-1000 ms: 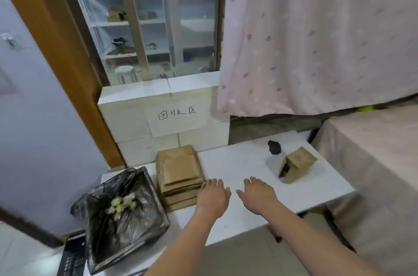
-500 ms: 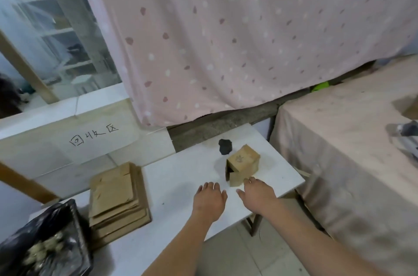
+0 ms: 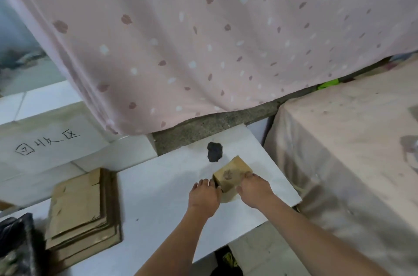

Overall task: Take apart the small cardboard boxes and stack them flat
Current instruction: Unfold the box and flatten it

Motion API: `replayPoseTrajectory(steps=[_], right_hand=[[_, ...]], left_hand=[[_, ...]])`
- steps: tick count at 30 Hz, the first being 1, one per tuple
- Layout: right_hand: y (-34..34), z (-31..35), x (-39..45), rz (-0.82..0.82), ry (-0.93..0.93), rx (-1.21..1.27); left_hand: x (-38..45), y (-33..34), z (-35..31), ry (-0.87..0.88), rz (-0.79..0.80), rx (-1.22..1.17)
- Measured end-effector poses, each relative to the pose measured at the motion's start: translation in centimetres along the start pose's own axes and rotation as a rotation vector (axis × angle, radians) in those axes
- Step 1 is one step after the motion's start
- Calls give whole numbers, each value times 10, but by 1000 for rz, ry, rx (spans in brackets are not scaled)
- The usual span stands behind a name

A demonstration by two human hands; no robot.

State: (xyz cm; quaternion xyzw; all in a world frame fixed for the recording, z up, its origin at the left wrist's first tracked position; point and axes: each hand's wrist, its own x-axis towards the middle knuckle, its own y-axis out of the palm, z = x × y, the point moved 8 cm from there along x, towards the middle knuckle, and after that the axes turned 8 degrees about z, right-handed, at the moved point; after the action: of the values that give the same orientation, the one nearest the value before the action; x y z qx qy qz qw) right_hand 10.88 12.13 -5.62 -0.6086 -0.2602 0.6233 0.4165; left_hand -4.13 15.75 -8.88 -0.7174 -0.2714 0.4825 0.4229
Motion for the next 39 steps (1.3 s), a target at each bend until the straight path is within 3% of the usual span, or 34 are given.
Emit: replayPoseTrajectory(steps=[12,18,21,25,28,31,39], right_hand=[[10,45,93,278,-260,-488],[10,51,109,201,-333,-525],[-6,47,115,136,-388,-411],[-28,31,122,250,-436,200],[-37,17,122,280,-434,512],[-32,4,122,341,-403,593],[-16,-28,138,419,-270,534]], left_hand=[[38,41,44,-259,133,-308],[43,43,62,-349,156,-409],[47,39,72,-413,144,-504],[51,29,89,-535,69,-762],[53,21,88,-608,19,-1155],[56,16,71,-618,4,-1481],[59,27,43,-568,143,-1385]])
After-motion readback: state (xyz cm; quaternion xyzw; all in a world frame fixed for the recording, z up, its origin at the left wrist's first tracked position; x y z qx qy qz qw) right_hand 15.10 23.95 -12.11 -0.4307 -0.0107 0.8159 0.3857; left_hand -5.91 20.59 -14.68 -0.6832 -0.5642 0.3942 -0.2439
